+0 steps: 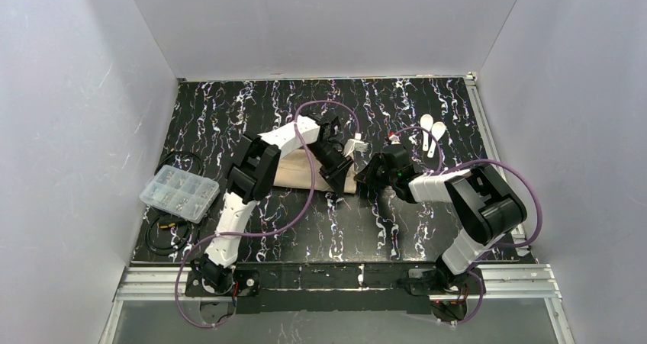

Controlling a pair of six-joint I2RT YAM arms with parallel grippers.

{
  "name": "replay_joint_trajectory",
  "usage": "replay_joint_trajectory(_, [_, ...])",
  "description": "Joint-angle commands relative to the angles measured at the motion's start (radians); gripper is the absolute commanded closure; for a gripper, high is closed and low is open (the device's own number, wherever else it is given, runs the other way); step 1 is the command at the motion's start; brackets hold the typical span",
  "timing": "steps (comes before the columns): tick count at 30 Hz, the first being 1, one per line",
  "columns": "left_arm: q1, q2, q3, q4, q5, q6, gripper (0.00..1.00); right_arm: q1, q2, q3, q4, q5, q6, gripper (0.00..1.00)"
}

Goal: Fold the napkin into a case and place the utensils inside
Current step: Smooth out the 2/3-rectangle-folded napkin at the center of the board.

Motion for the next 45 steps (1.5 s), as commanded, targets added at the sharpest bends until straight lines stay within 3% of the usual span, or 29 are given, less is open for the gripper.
replay_joint_trajectory(1, [0.021,0.001,0.014,-0.015,0.001,-0.008,0.81,-0.006,-0.006,-0.036,-0.088,0.072,-0.017,0.99])
replay_joint_trajectory(10, [0.077,0.058,0.029,-0.012,0.029,-0.027,0.81,-0.007,-0.014,-0.036,-0.091,0.058,-0.019,0.97])
replay_joint_trajectory(19, [0.080,0.120,0.059,-0.015,0.050,-0.046,0.81,-0.006,-0.107,0.050,-0.189,0.034,-0.042,0.61])
replay_joint_trajectory(21, [0.081,0.122,0.061,-0.017,0.055,-0.037,0.81,-0.010,-0.161,0.078,-0.256,0.063,-0.057,0.46])
replay_joint_trajectory(23, [0.080,0.123,0.058,-0.019,0.062,-0.031,0.82,-0.012,-0.213,0.085,-0.265,0.061,-0.050,0.42])
replay_joint_trajectory(25, [0.080,0.122,0.057,-0.023,0.067,-0.024,0.81,-0.012,-0.235,0.083,-0.229,0.010,-0.024,0.46])
replay_joint_trajectory(27, [0.080,0.119,0.054,-0.024,0.067,-0.021,0.82,-0.013,-0.214,0.074,-0.170,-0.085,0.013,0.56])
replay_joint_trajectory(34, [0.080,0.115,0.049,-0.035,0.061,-0.001,0.82,-0.011,0.012,0.014,0.152,-0.357,0.158,0.83])
replay_joint_trajectory(38, [0.080,0.110,0.051,-0.038,0.056,0.001,0.82,-0.006,0.088,0.028,0.232,-0.381,0.182,0.87])
replay_joint_trajectory(45, [0.083,0.103,0.054,-0.051,0.039,0.021,0.82,-0.012,0.159,0.006,0.148,-0.320,0.123,0.89])
